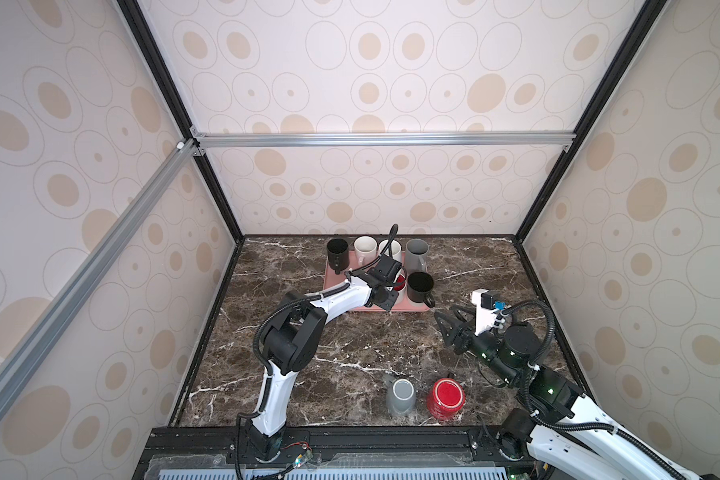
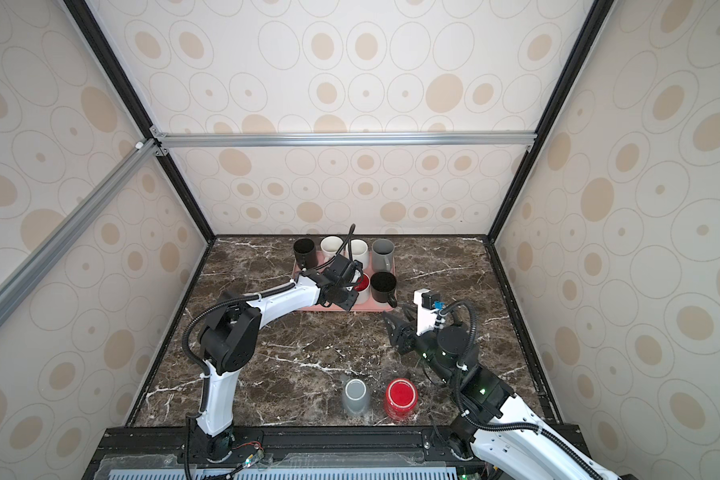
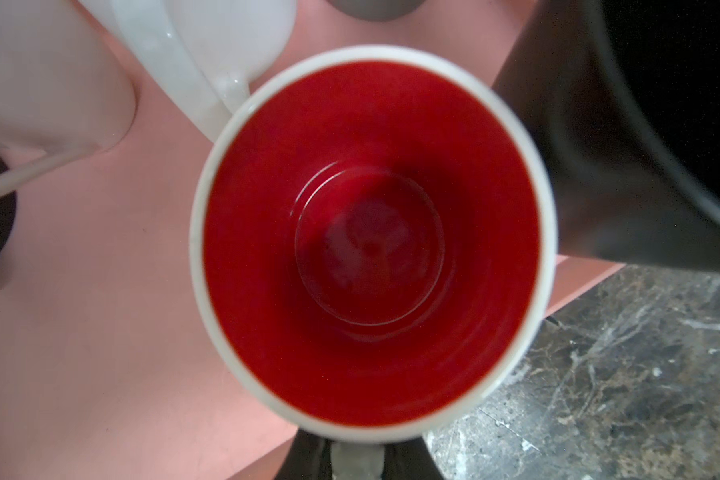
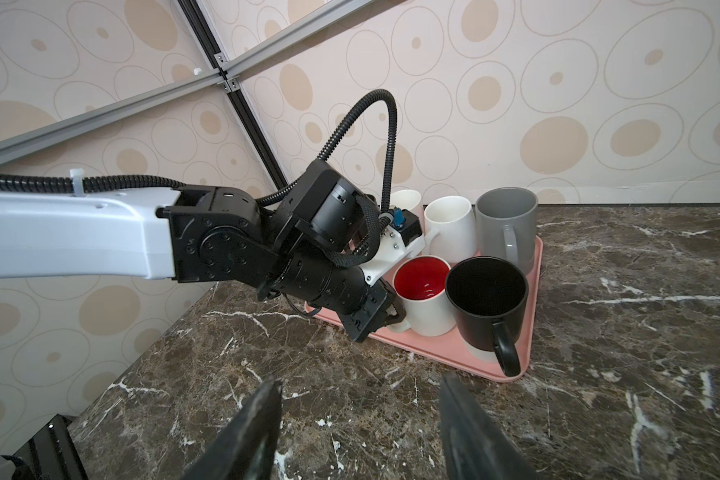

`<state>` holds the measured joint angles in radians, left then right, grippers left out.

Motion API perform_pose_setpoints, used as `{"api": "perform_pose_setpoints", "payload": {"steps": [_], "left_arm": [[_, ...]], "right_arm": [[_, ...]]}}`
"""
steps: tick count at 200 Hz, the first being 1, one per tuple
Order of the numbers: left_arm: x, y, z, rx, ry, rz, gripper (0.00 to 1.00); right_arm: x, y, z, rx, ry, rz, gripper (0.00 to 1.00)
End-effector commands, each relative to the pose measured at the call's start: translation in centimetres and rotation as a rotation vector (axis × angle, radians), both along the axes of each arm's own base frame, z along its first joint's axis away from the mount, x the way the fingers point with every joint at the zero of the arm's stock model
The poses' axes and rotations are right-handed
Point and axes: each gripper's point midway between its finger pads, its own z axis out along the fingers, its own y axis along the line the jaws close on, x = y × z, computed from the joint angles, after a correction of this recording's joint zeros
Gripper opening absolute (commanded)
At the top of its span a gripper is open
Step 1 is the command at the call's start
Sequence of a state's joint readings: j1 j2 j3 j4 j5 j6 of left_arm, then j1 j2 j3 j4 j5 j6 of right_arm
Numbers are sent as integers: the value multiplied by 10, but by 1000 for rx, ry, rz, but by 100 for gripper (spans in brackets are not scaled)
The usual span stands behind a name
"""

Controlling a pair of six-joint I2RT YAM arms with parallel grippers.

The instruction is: Turn the mug right side up

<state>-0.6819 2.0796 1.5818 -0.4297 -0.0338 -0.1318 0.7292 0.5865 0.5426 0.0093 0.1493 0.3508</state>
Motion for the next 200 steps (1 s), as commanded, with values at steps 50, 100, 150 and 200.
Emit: {"api": "perform_pose_setpoints", "payload": {"steps": [50,100,150,200], "left_arm": [[2,-5,49,-71,-108,2,44],[-20,-3,107,-263,-193,5,55],[-50,24,148,-431,-285,78,70],[-75,51,172,-523,-352,132,89]], "right_arm": [[1,4,-11,-19,38,10,69],[1,14,-30,-58,109,52,74],[-12,39,-59,-132,223,209,100],[-43,65,-96,-254,328,344,99]]}}
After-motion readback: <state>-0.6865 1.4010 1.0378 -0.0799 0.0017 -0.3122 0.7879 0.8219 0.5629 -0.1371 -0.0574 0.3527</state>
